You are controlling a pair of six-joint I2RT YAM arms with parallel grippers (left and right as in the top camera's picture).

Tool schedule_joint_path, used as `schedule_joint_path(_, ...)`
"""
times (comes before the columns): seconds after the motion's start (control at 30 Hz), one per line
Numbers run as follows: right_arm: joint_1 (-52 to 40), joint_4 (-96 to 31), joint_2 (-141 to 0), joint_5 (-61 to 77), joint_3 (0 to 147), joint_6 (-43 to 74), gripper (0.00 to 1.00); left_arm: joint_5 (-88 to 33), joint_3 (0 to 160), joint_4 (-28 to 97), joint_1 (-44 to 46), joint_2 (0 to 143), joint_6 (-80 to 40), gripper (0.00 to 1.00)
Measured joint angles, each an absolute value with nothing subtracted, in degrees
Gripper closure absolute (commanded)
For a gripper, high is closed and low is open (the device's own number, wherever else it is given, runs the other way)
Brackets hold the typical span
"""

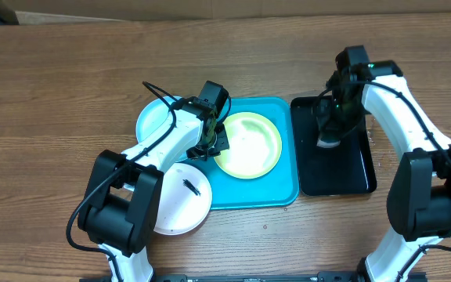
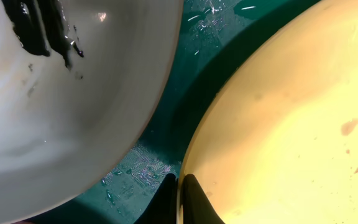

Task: Clean dirty plates on tray and stack at the side
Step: 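Return the sponge to the black tray and withdraw the right gripper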

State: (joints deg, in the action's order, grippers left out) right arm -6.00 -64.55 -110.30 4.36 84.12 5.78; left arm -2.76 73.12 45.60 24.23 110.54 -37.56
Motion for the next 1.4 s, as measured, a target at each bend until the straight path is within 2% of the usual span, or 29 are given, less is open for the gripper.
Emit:
schedule_joint_path(0.17,-6.0,-59.3,-110.3,2.3,79.4,6.0,0.96,-2.8,73.1,45.6,24.2,110.5,-37.6,0.94)
schedule_joint_path(0.2,-6.0,-58.3,-110.3,1.8,78.6,6.0,0.90,-2.8,73.1,45.6,24.2,110.5,-37.6,0.94)
schedule_joint_path(0.23,-6.0,-57.4,-110.3,1.2,77.8,6.0,0.71,-2.8,73.1,45.6,24.2,110.5,-37.6,0.94)
schedule_joint_path(0.3,-6.0,-56.8,-110.3,0.4,77.2,6.2,0.52,-2.8,73.1,45.5,24.2,110.5,-37.6,0.94)
schedule_joint_path(0.37,-6.0,-56.4,-110.3,-0.3,77.1,6.3,0.39,-2.8,73.1,45.5,24.2,110.5,-37.6,0.92)
schedule_joint_path(0.43,-6.0,-56.0,-110.3,-0.6,77.1,6.4,0.33,-2.8,73.1,45.5,24.2,110.5,-37.5,0.82)
schedule_joint_path(0.5,-6.0,-57.3,-110.3,-0.2,77.6,6.1,0.31,-2.8,73.1,45.5,24.2,110.6,-37.7,0.72)
schedule_joint_path(0.63,-5.8,-60.2,-110.3,1.2,81.5,6.1,0.26,-2.8,73.1,45.7,24.2,110.6,-37.8,0.72)
schedule_joint_path(0.83,-2.6,-61.0,-110.3,2.2,88.0,7.2,0.23,-2.7,72.5,45.3,24.2,110.6,-37.8,0.73)
schedule_joint_path(0.9,-0.6,-61.1,-110.3,2.4,88.2,7.7,0.22,-2.7,71.4,44.2,24.3,110.6,-37.8,0.76)
schedule_joint_path(1.0,3.2,-61.3,-110.3,2.4,88.2,8.4,0.18,-3.1,70.3,42.4,24.4,110.6,-38.0,0.96)
schedule_joint_path(1.03,4.0,-61.3,-110.3,2.4,88.2,8.4,0.16,-3.2,70.3,42.0,24.4,110.5,-37.8,0.96)
schedule_joint_path(1.07,5.3,-61.3,-110.3,2.5,88.2,8.6,0.00,-3.3,70.3,41.7,24.6,110.5,-37.9,0.96)
schedule_joint_path(1.4,11.6,-60.0,-110.3,2.4,88.2,9.0,0.00,-3.6,73.1,44.2,24.4,110.2,-34.9,0.96)
